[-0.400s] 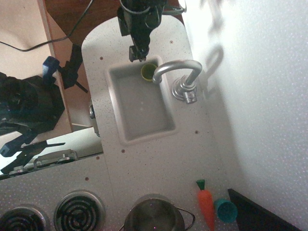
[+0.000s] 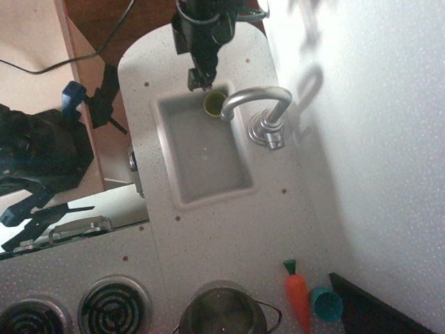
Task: Turn faucet right
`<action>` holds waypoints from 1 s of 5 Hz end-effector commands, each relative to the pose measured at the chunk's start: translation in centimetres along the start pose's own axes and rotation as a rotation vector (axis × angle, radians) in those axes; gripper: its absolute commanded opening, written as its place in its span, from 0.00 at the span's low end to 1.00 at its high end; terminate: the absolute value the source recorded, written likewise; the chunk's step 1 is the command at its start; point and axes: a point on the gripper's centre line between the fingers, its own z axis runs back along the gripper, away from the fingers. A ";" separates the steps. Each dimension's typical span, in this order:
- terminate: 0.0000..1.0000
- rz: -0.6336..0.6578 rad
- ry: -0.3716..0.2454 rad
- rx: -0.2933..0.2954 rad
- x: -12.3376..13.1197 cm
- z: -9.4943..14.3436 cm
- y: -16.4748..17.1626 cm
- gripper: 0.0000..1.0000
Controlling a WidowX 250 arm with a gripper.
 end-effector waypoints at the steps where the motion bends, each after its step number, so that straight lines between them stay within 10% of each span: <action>1: 0.00 -0.067 -0.057 -0.011 1.4 -0.2 0.2 1.00; 5: 0.00 -0.205 -0.425 0.234 2.8 -0.2 -3.7 1.00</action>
